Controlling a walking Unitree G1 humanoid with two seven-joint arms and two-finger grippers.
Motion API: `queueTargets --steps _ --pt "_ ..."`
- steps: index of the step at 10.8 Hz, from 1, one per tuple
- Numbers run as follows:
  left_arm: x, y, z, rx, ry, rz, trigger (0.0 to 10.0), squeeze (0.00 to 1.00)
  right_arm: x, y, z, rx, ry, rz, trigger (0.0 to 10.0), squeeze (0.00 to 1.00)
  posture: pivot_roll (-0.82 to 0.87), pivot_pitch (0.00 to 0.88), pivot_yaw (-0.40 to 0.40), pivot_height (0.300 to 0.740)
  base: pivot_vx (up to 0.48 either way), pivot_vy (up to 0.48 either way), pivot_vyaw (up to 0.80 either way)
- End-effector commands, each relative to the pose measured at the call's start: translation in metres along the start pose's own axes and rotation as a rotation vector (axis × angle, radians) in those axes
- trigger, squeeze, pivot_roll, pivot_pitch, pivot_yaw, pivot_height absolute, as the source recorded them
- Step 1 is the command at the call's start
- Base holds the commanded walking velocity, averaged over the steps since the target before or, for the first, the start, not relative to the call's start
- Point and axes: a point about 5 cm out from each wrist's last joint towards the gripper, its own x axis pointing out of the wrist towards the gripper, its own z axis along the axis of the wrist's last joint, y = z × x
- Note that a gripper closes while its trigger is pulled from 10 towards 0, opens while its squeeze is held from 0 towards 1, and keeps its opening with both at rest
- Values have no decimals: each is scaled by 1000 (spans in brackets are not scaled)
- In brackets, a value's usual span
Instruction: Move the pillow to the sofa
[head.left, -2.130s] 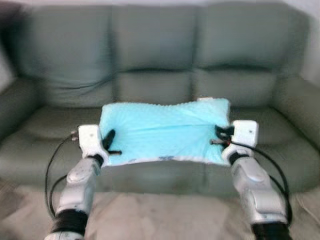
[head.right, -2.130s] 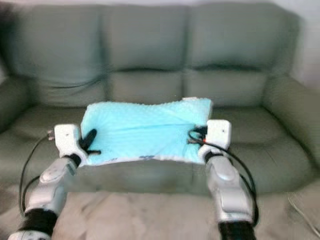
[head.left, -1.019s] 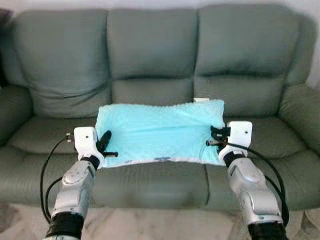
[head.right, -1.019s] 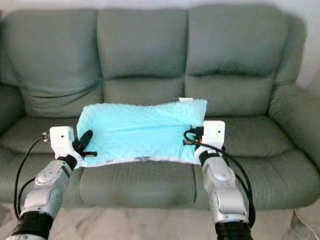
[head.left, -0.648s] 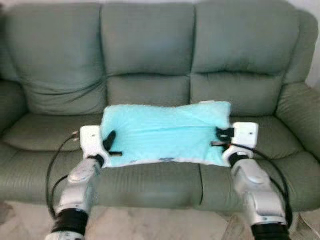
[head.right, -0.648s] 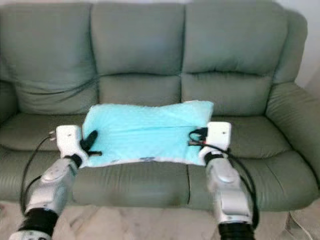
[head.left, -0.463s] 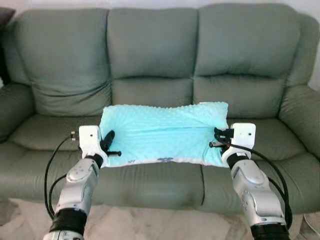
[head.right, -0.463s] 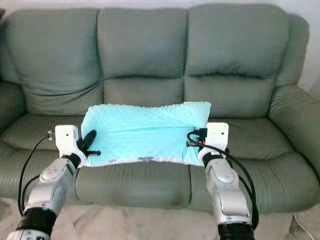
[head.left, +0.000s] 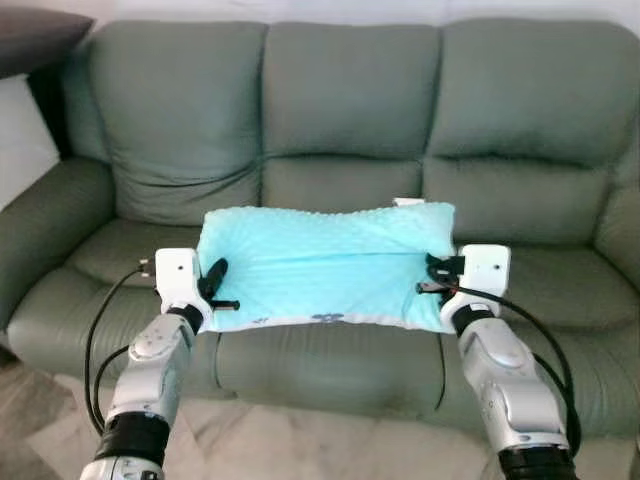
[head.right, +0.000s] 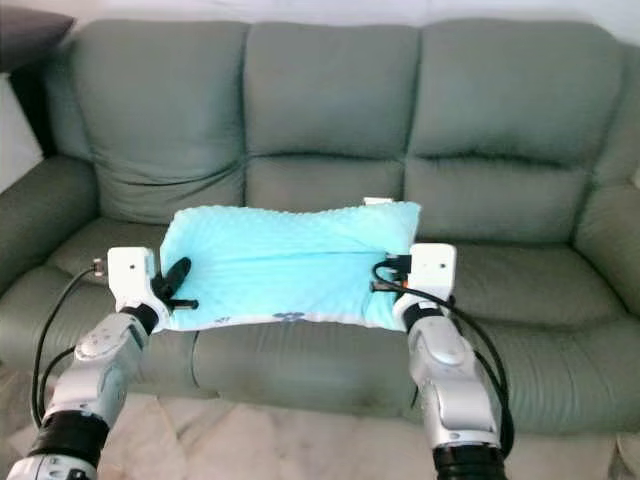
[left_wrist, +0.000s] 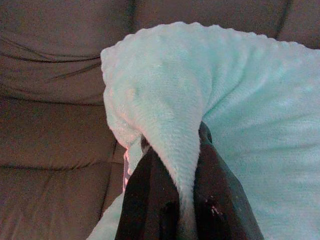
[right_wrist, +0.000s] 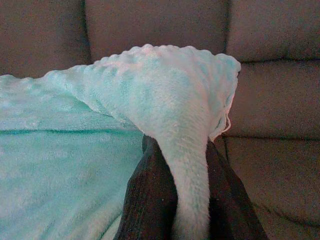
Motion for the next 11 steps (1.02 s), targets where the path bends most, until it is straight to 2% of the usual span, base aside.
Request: queueTargets --steps 1,3,5,6,7,11 --pt "-1 0 2 10 -15 2 10000 0 -1 -12 8 -8 -35 -54 10000 0 -145 39 44 740 0 0 0" --pt "-1 -3 1 0 -20 -19 10000 0 -1 -12 8 -8 -36 -55 10000 0 -146 42 45 740 0 0 0" --pt "0 -7 1 45 -25 -20 10000 0 -1 -12 8 -3 -35 -57 10000 0 -146 42 45 740 0 0 0" --pt "1 -11 2 63 -34 -47 10000 0 -1 -12 8 -1 -31 -57 10000 0 -146 42 45 740 0 0 -594" --pt "1 -13 1 24 -24 -72 10000 0 -1 -12 8 -3 -30 -60 10000 0 -147 44 46 740 0 0 -800" --pt "-2 -14 0 -4 -26 -100 10000 0 -2 -12 8 -7 -35 -57 10000 0 -147 47 45 740 0 0 0"
